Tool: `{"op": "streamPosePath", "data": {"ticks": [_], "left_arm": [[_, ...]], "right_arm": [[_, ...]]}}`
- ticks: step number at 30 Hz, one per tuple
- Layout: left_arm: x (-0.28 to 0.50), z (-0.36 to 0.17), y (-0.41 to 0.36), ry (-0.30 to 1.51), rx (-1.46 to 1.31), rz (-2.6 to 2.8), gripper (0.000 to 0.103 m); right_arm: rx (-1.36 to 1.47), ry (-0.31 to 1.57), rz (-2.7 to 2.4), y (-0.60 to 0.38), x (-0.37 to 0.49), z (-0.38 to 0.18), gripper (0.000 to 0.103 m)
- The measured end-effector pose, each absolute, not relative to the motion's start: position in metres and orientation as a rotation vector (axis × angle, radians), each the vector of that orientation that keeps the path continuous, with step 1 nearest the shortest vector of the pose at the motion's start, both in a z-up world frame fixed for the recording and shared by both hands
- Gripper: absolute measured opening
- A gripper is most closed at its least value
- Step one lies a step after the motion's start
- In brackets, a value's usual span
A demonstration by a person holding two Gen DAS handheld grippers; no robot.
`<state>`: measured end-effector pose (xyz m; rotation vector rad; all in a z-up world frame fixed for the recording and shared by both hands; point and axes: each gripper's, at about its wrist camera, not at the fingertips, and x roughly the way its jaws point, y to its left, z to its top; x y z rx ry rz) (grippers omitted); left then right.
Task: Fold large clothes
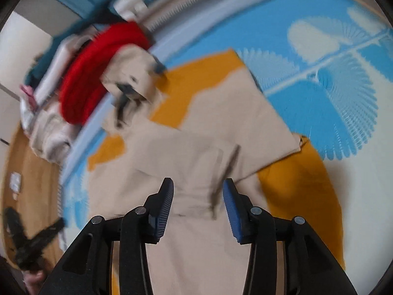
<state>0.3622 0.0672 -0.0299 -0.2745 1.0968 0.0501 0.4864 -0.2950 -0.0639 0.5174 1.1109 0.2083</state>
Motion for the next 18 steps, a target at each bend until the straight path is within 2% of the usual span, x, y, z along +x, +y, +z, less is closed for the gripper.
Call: {"op": "streamPosePath", "data": {"ticks": [8,14,17,18], "left_arm": [[0.366,-0.036,0.055,1.107,-0.237,0.030,0.039],[0.370,-0.038,0.054,1.114,-0.233,0.024,0.039],[0.370,-0.038,0.056,1.110,-0.239,0.023,0.039],[0.370,-0.037,0.056,1.109,-0.241,0.024,0.039]], "right_arm": [[0.749,1.248,0.196,-0.308,0.507,-0.138,0.048],[0.757,1.263,0.251,-0.293,0.510,-0.141,0.048],[0.700,1.267,0.279,-0.284,0.512,-0.138,0.042],[0.675,1.270,0.269,-0.281,0.511,-0.139,0.029]]}}
